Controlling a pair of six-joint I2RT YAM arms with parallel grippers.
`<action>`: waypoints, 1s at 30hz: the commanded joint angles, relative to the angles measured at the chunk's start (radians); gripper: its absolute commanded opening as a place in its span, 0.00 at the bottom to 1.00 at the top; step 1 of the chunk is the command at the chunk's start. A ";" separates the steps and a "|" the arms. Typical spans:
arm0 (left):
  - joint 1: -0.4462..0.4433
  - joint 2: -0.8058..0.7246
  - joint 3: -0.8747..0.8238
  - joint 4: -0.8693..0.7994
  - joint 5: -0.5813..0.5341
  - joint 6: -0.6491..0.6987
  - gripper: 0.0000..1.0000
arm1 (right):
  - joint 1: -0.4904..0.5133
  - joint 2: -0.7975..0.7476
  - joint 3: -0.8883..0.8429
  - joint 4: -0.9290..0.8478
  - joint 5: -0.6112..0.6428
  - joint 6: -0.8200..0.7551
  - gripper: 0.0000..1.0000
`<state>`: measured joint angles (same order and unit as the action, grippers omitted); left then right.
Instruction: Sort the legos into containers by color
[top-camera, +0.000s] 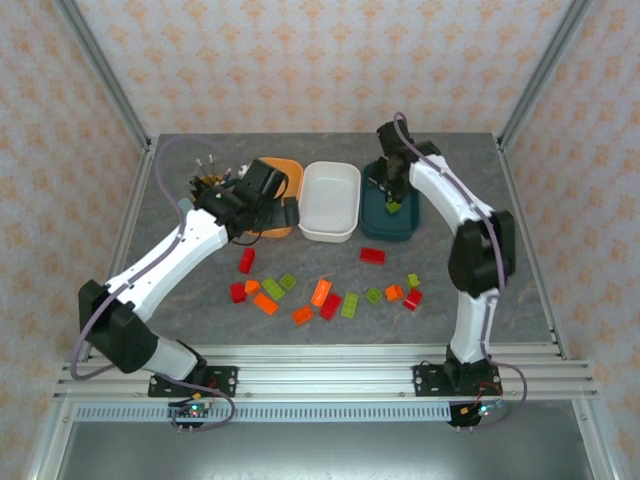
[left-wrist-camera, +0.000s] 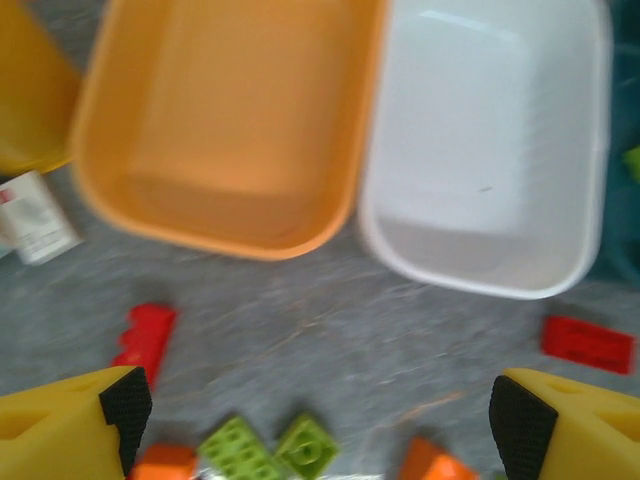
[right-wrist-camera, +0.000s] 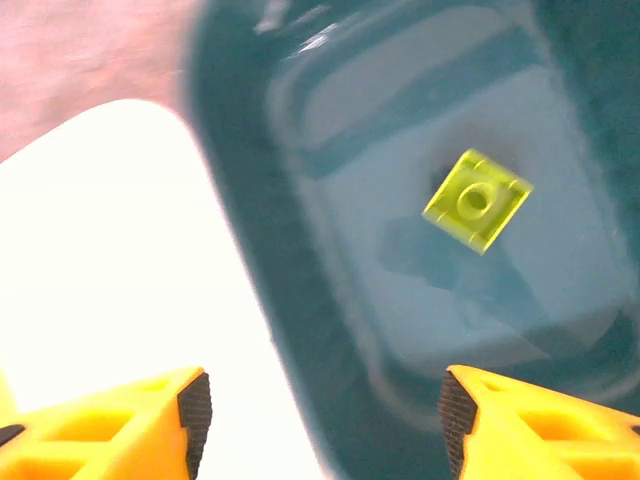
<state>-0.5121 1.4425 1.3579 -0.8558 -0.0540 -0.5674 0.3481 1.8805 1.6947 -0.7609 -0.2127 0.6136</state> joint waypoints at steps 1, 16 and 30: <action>0.042 -0.034 -0.093 -0.130 -0.091 0.027 0.91 | 0.053 -0.214 -0.225 0.332 -0.205 -0.073 0.66; 0.181 0.146 -0.244 -0.006 0.016 0.280 0.77 | 0.283 -0.515 -0.782 0.731 -0.370 -0.192 0.70; 0.236 0.322 -0.252 0.115 0.123 0.340 0.50 | 0.308 -0.437 -0.749 0.738 -0.361 -0.179 0.68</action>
<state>-0.2768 1.7493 1.1080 -0.7666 0.0631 -0.2546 0.6518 1.4330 0.9131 -0.0586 -0.5732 0.4473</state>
